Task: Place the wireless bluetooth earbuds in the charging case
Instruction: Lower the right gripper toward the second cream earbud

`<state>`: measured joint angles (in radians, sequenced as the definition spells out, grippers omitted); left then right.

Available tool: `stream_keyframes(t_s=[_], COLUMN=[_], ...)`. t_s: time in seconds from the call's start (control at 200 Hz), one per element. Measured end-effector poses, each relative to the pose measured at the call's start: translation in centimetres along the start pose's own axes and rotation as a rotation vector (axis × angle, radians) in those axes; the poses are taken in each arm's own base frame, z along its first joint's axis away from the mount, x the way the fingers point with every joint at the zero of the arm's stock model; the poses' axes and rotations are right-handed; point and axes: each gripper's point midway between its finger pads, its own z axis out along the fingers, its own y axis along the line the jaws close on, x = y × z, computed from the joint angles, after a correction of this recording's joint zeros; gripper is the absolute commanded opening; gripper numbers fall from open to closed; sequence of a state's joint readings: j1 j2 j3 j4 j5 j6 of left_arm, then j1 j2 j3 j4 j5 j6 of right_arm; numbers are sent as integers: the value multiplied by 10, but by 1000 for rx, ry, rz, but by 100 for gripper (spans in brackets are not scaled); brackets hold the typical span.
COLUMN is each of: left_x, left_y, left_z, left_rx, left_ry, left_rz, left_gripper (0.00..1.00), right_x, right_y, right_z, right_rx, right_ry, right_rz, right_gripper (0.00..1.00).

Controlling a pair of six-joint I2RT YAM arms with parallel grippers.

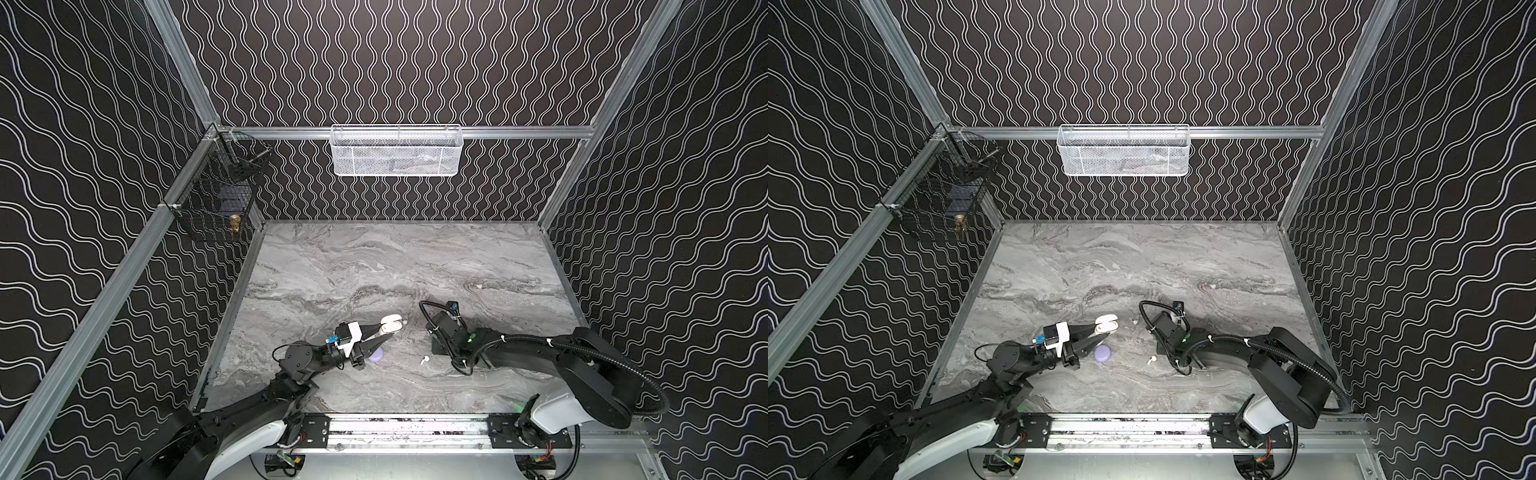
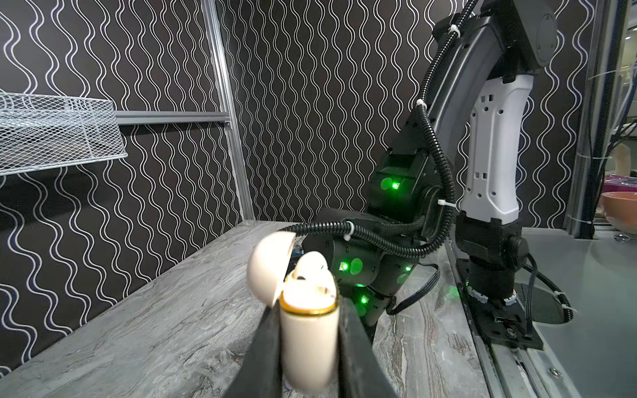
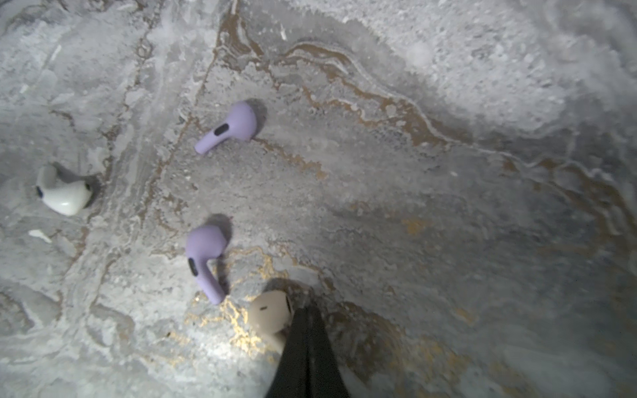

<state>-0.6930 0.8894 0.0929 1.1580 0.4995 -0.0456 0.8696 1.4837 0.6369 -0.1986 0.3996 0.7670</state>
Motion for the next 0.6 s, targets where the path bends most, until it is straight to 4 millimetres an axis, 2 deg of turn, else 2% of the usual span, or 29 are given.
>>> stream_keyframes(t_s=[0.125, 0.245, 0.38, 0.601], left_x=[-2, -4, -4, -5], left_y=[0, 0, -1, -1], left_z=[0, -1, -1, -1], left_rx=[0, 1, 2, 3], left_ry=[-6, -11, -12, -15], left_rz=[3, 6, 7, 8], left_gripper=[0, 0, 0, 0], right_x=[-11, -20, -13, 11], right_y=[-1, 1, -3, -2], right_z=[-15, -26, -20, -1], right_rx=[-6, -17, 8, 16], right_ry=[-27, -49, -25, 78], right_rz=[9, 18, 3, -51], right_gripper=[14, 16, 12, 3])
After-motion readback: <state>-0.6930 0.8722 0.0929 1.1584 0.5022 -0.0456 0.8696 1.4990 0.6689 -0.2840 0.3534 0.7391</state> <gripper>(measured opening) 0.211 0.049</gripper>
